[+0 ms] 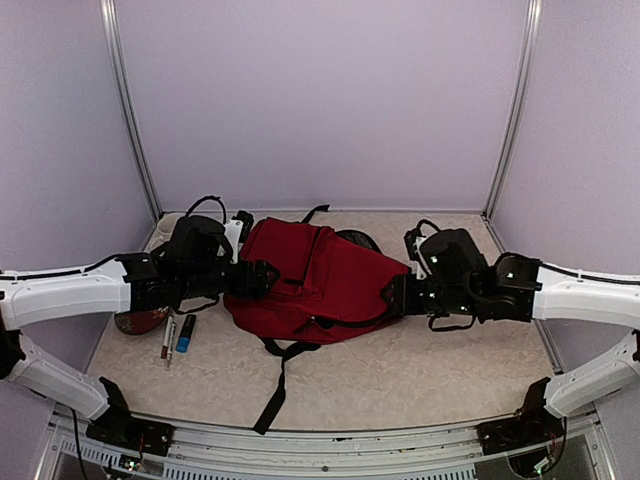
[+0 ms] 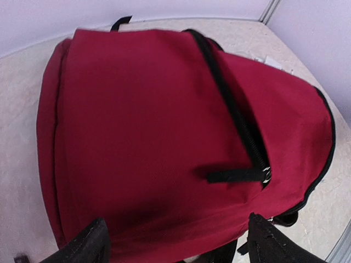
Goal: Pack the student bag
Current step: Hold the student bag at the center of the board.
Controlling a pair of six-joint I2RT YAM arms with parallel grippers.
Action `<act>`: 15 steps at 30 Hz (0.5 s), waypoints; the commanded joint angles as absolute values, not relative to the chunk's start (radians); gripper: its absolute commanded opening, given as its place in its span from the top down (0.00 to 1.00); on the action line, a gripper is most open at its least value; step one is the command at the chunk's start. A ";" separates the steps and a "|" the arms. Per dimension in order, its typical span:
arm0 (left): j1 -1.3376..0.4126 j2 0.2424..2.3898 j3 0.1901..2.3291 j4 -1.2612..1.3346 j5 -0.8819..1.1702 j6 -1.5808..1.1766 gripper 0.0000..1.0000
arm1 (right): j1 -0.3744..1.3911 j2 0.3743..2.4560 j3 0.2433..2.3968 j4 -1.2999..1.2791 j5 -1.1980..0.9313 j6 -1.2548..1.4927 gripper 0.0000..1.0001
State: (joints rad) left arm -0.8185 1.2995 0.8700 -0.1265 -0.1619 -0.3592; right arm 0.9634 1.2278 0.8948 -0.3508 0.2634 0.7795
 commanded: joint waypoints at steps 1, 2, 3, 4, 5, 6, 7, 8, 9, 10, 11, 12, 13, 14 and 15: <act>-0.823 1.233 0.774 -0.074 -0.264 -0.478 0.16 | 1.117 1.422 1.044 -0.361 0.327 0.844 0.53; -0.819 1.218 0.757 -0.073 -0.270 -0.478 0.16 | 1.138 1.480 1.084 -0.368 0.325 0.842 0.53; -0.813 1.203 0.744 -0.071 -0.274 -0.477 0.15 | 1.149 1.544 1.122 -0.377 0.312 0.844 0.52; -0.804 1.190 0.728 -0.068 -0.274 -0.475 0.14 | 1.155 1.577 1.147 -0.374 0.288 0.844 0.52; -0.792 1.180 0.711 -0.057 -0.266 -0.473 0.14 | 1.157 1.603 1.159 -0.350 0.255 0.837 0.52; -0.777 1.172 0.693 -0.040 -0.242 -0.467 0.13 | 1.158 1.619 1.153 -0.301 0.214 0.829 0.52; -0.754 1.171 0.673 -0.010 -0.202 -0.456 0.12 | 1.158 1.630 1.139 -0.232 0.174 0.830 0.52; -0.730 1.183 0.657 0.016 -0.151 -0.454 0.12 | 1.158 1.643 1.123 -0.189 0.140 0.834 0.52; -0.704 1.198 0.644 0.046 -0.107 -0.455 0.12 | 1.158 1.657 1.111 -0.156 0.115 0.839 0.52; -0.678 1.214 0.638 0.056 -0.075 -0.457 0.12 | 1.158 1.672 1.108 -0.133 0.090 0.844 0.52; -0.657 1.227 0.634 0.062 -0.056 -0.458 0.12 | 1.158 1.687 1.107 -0.114 0.076 0.849 0.52; -0.635 1.233 0.626 0.073 -0.048 -0.457 0.11 | 1.158 1.699 1.107 -0.102 0.051 0.854 0.52; -0.622 1.237 0.615 0.093 -0.047 -0.458 0.08 | 1.158 1.709 1.106 -0.092 0.036 0.855 0.52; -0.612 1.246 0.597 0.122 -0.044 -0.454 0.04 | 1.158 1.716 1.100 -0.075 0.027 0.856 0.52; -0.600 1.267 0.586 0.151 -0.029 -0.451 0.01 | 1.158 1.724 1.092 -0.054 0.021 0.855 0.52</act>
State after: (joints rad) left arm -0.6403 1.2301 0.6315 0.0273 -0.1051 -0.4496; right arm 1.1572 1.6939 1.1152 -0.1711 0.1059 0.8387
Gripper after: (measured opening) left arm 0.945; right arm 0.478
